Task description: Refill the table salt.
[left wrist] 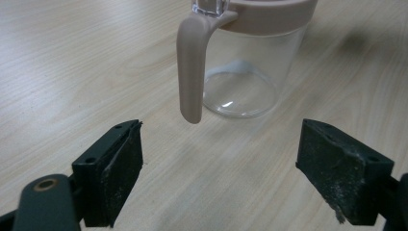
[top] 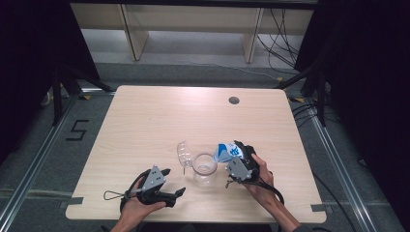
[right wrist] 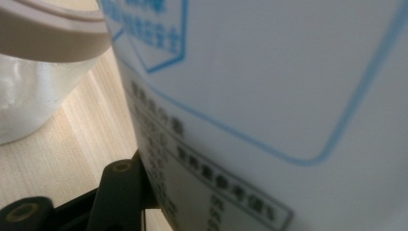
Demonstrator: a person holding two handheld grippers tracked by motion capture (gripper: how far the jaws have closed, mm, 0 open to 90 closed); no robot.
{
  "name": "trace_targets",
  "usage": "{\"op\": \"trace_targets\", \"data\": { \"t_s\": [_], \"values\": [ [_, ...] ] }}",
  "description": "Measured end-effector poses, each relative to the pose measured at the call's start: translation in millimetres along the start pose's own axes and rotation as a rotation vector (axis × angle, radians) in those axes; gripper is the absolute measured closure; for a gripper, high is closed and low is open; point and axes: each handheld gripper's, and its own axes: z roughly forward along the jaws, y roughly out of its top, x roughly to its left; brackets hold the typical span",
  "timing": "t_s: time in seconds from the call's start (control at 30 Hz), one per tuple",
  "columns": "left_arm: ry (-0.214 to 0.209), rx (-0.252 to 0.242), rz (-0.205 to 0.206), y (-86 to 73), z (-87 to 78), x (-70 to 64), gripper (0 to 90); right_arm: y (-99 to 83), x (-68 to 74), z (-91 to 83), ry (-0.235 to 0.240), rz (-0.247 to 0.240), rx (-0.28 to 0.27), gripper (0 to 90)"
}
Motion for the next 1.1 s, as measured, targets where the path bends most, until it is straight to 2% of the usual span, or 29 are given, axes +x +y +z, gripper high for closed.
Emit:
{"op": "trace_targets", "data": {
  "t_s": [0.03, 0.07, 0.1, 0.13, 0.17, 0.33, 0.67, 0.83, 0.97, 1.1],
  "values": [
    [-0.002, 0.000, -0.011, -0.3, 0.0, -0.4, 15.8, 0.2, -0.7, -0.7, -0.026, -0.018, 0.009, 46.5],
    [0.003, 0.000, 0.005, 0.1, -0.6, 0.1, 15.8, 0.2, -0.9, -0.6, -0.031, -0.026, 0.012, 46.6],
    [0.003, 0.001, 0.004, 0.1, -0.6, 0.0, 15.8, 0.6, -0.6, -0.6, -0.020, -0.026, 0.012, 46.6],
    [0.003, 0.002, 0.004, 0.1, -0.5, 0.1, 15.8, 0.7, 0.2, -0.2, -0.033, -0.030, 0.008, 46.6],
    [-0.003, -0.004, -0.016, -0.5, 0.7, -0.7, 15.8, 0.7, -0.3, -0.3, -0.037, -0.038, 0.012, 46.6],
    [-0.005, 0.008, 0.004, -0.2, 1.5, -0.1, 15.8, -0.1, -0.4, 0.4, -0.047, -0.050, 0.019, 46.6],
    [-0.002, -0.012, -0.009, 0.6, -0.2, -0.5, 15.8, 2.2, 3.8, 10.3, -0.043, -0.079, 0.027, 46.6],
    [-0.004, -0.009, -0.004, 0.7, -0.3, -0.6, 15.8, 2.4, 5.6, 13.6, -0.042, -0.077, 0.035, 46.6],
    [-0.004, -0.010, -0.009, 0.7, 0.3, -1.1, 15.8, 2.8, 3.8, 14.4, -0.045, -0.101, 0.040, 46.6],
    [-0.007, -0.003, -0.002, 0.5, 0.4, -0.5, 15.8, 3.2, 4.4, 15.1, -0.049, -0.096, 0.045, 46.6]
  ]
}}
